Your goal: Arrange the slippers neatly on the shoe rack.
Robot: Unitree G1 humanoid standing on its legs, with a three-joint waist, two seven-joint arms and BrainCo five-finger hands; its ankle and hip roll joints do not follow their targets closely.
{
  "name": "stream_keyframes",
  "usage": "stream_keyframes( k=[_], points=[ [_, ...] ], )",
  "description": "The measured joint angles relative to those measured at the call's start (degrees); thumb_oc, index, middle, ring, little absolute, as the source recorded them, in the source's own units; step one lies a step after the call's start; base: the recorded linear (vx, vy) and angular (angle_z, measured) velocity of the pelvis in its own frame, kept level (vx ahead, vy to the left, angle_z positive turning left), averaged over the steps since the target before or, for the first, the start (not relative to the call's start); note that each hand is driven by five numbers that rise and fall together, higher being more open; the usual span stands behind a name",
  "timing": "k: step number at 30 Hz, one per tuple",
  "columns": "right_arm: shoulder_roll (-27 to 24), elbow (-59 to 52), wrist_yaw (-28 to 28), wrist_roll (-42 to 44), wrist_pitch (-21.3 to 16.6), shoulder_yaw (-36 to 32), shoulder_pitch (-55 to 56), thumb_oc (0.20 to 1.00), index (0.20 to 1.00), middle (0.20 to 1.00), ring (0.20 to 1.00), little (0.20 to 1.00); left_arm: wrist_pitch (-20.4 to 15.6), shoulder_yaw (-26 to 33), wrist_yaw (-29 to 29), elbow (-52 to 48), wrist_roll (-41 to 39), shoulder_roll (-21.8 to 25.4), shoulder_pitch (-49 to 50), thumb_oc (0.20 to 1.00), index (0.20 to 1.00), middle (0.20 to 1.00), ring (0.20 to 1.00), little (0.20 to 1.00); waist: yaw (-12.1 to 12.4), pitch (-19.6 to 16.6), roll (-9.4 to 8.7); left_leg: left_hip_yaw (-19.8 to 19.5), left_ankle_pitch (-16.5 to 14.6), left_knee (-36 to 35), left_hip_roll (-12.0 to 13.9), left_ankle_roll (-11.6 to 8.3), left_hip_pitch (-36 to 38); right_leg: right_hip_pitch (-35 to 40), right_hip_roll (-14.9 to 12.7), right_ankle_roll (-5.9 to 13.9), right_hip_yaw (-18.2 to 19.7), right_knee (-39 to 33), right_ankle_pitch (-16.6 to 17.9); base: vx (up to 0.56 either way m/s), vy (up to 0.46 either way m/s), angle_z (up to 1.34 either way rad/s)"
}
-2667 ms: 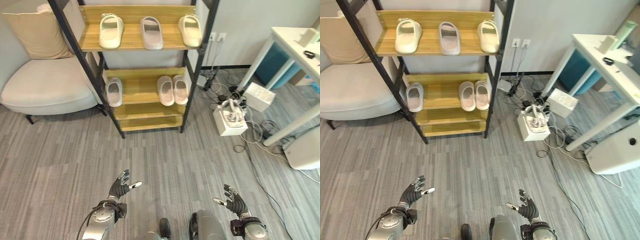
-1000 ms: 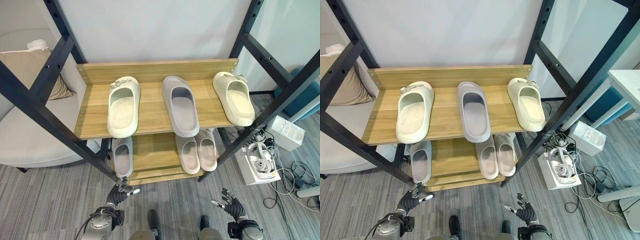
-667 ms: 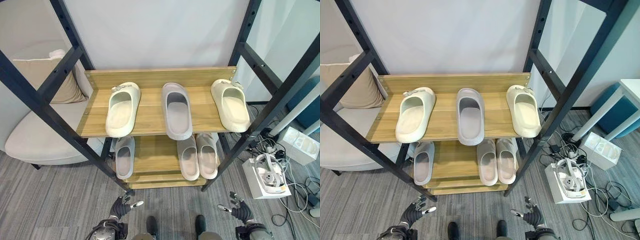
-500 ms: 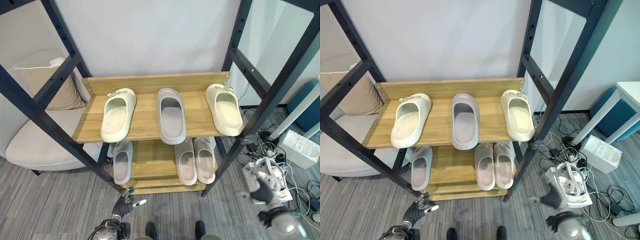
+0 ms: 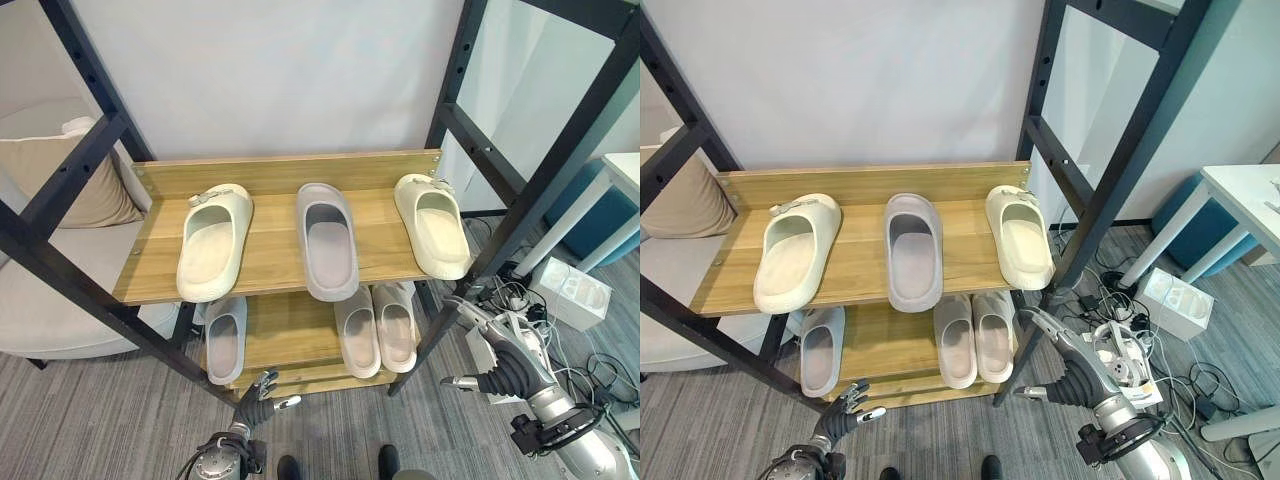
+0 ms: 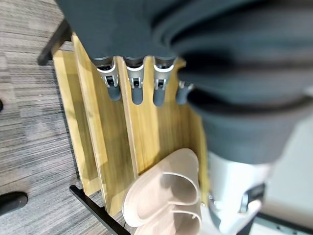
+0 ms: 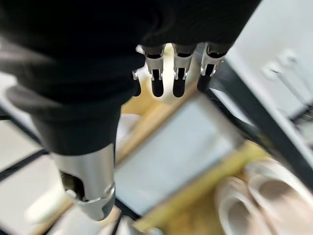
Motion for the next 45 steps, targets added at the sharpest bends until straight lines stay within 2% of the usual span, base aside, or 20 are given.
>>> stream_keyframes(
  k=[3, 7, 12, 17, 21, 23, 30, 38, 45],
  points=[
    [-1.43, -1.43, -2.47, -0.67, -2.09, -0.22, -3.51, 1.0, 1.0, 1.0, 1.0, 1.0, -0.36, -1.92, 0.27, 0.21, -0.02, 0.22, -0.09, 1.0, 1.0, 1.0, 1.0, 1.0, -0.21, -1.08, -0.38, 0.04, -0.2, 0.0, -0.01, 0.04, -0.21, -0.32, -0.03, -0.01, 0.04, 0.01, 0.0, 0.0, 0.022, 0.0],
    [-3.79, -2.03, -6.12, -2.12, -2.23, -0.11, -13.0, 1.0, 1.0, 1.0, 1.0, 1.0, -0.49, -4.09, 1.08, 1.84, -0.22, -0.06, -1.02, 1.0, 1.0, 1.0, 1.0, 1.0, -0.02, -2.4, -0.27, 0.05, -0.27, 0.0, -0.22, 0.01, -0.26, -0.3, -0.24, -0.01, 0.05, 0.01, 0.0, 0.0, 0.04, 0.0],
    [-4.08, -0.92, -12.55, -6.84, -2.03, -0.09, -25.75, 1.0, 1.0, 1.0, 1.0, 1.0, -0.58, -4.1, 2.19, 2.97, -0.61, -0.81, -1.54, 1.0, 1.0, 1.0, 1.0, 1.0, 0.97, -3.62, -0.21, -0.07, -0.26, 0.0, -0.3, 0.02, -0.37, -0.35, -0.29, 0.26, 0.0, 0.01, 0.17, 0.01, 0.024, 0.01],
    [-3.13, 6.31, -16.36, -9.46, 0.02, 0.44, -29.06, 1.0, 1.0, 1.0, 1.0, 1.0, -0.57, -3.73, 2.33, 4.69, -2.46, -0.78, -1.36, 1.0, 1.0, 1.0, 1.0, 1.0, 3.02, -4.08, -0.74, -0.72, -0.24, 0.0, -0.42, 0.07, -1.01, -0.37, -0.34, 0.2, -0.47, 0.0, 0.12, 0.02, 0.02, 0.05],
    [-2.55, 13.58, -17.34, -9.53, 1.89, 0.49, -29.81, 1.0, 1.0, 1.0, 1.0, 1.0, -0.51, -3.27, 2.32, 4.73, -2.51, -0.62, -0.71, 1.0, 1.0, 1.0, 1.0, 1.0, 4.48, -4.0, -1.47, -1.61, -0.08, 0.0, -0.47, 0.21, -1.16, -0.22, -0.35, 0.19, -1.45, 0.0, -0.05, 0.03, 0.018, 0.12],
    [-2.46, 17.95, -17.71, -9.49, 3.03, 0.54, -30.41, 1.0, 1.0, 1.0, 1.0, 1.0, -0.53, -1.27, 2.29, 4.67, -2.74, -0.7, 0.94, 1.0, 1.0, 1.0, 1.0, 1.0, 5.74, -3.78, -1.79, -2.16, -0.13, 0.0, -0.47, 0.15, -1.26, -0.02, -0.36, 0.26, -1.98, 0.0, -0.3, 0.04, 0.024, 0.13],
    [-1.62, 24.35, -18.65, -7.81, 4.77, 0.96, -34.67, 1.0, 1.0, 1.0, 1.0, 1.0, -0.46, 1.13, 2.21, 4.73, -2.77, 0.54, 3.39, 1.0, 1.0, 1.0, 1.0, 1.0, 9.37, -1.78, -2.57, -3.83, -0.07, 0.01, -0.73, 0.14, -2.12, 0.21, -0.53, 0.51, -3.73, -0.01, -0.83, 0.03, 0.028, 0.14],
    [4.24, 24.28, -19.17, -7.08, 5.21, 2.87, -38.05, 1.0, 1.0, 1.0, 1.0, 1.0, -0.44, 1.15, 2.13, 4.73, -2.8, 0.35, 2.8, 1.0, 1.0, 1.0, 1.0, 1.0, 10.51, -0.51, -2.73, -5.71, 0.7, 0.05, -1.59, 0.31, -3.16, 0.16, -1.17, 0.0, -5.65, 0.02, -0.87, 0.01, 0.031, 0.13],
    [6.67, 23.18, -18.9, -7.12, 5.25, 5.15, -38.16, 1.0, 1.0, 1.0, 1.0, 1.0, -0.46, 2.82, 2.2, 4.72, -2.8, 0.12, 1.36, 1.0, 1.0, 1.0, 1.0, 1.0, 10.89, 0.42, -3.03, -6.01, 0.65, 0.07, -1.99, 0.38, -3.2, 0.41, -1.41, 0.01, -6.23, 0.31, -0.87, 0.01, 0.014, 0.04]
  ],
)
